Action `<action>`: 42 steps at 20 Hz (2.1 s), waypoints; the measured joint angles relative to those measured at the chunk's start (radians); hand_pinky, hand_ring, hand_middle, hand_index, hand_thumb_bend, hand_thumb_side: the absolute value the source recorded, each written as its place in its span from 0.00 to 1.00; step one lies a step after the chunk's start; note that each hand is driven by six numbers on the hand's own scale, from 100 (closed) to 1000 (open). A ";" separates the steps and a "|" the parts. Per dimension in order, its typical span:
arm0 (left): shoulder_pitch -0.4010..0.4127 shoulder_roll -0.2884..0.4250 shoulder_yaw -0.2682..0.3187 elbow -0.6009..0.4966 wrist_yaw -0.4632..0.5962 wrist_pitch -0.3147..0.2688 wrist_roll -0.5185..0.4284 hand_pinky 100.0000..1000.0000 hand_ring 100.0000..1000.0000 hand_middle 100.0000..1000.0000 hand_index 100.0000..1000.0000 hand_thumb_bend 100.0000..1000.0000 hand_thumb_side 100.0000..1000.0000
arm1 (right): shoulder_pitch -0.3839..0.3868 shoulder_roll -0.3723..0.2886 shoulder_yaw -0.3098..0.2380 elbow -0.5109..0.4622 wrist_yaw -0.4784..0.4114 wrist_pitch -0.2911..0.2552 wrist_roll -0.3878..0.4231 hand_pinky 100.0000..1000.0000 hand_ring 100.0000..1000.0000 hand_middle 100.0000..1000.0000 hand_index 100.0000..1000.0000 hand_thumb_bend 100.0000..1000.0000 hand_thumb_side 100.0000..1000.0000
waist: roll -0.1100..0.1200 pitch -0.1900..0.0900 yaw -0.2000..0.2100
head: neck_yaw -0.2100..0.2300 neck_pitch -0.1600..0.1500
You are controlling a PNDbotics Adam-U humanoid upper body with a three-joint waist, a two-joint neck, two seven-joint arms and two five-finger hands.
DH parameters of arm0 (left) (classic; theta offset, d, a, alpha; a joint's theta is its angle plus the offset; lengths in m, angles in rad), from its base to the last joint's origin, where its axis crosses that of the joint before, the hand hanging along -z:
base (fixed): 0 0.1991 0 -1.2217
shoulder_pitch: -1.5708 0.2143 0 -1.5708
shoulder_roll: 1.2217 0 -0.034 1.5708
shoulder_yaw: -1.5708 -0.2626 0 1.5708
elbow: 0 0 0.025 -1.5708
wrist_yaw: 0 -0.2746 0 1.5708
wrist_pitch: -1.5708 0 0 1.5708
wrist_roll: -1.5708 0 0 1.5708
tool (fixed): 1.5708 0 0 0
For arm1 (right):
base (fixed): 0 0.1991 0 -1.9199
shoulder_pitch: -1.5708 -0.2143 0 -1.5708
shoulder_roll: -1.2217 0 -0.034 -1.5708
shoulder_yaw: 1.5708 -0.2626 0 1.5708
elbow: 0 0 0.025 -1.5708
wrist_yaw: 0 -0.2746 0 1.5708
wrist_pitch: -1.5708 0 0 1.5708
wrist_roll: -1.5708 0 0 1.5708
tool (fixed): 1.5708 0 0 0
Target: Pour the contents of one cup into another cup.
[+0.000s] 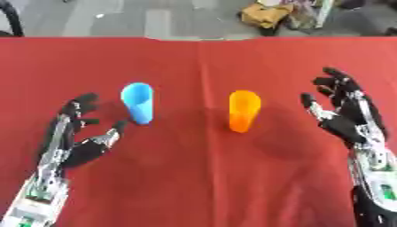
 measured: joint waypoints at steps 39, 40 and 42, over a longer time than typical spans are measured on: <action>-0.246 -0.027 -0.033 0.300 0.004 -0.032 -0.041 0.62 0.76 0.75 0.81 0.47 0.15 | -0.009 0.008 0.007 0.000 0.000 0.002 0.014 0.89 0.89 0.62 0.87 0.36 0.14 | -0.002 0.026 -0.038 | 0.018 -0.025; -0.247 -0.028 -0.033 0.303 0.004 -0.034 -0.043 0.62 0.75 0.74 0.80 0.47 0.15 | -0.009 0.008 0.007 0.000 0.000 0.001 0.015 0.89 0.89 0.62 0.87 0.36 0.14 | -0.002 0.026 -0.038 | 0.019 -0.026; -0.248 -0.028 -0.036 0.310 0.003 -0.038 -0.046 0.58 0.73 0.72 0.80 0.44 0.12 | -0.009 0.008 0.007 0.000 0.000 0.000 0.016 0.89 0.89 0.62 0.87 0.36 0.14 | -0.002 0.027 -0.040 | 0.019 -0.026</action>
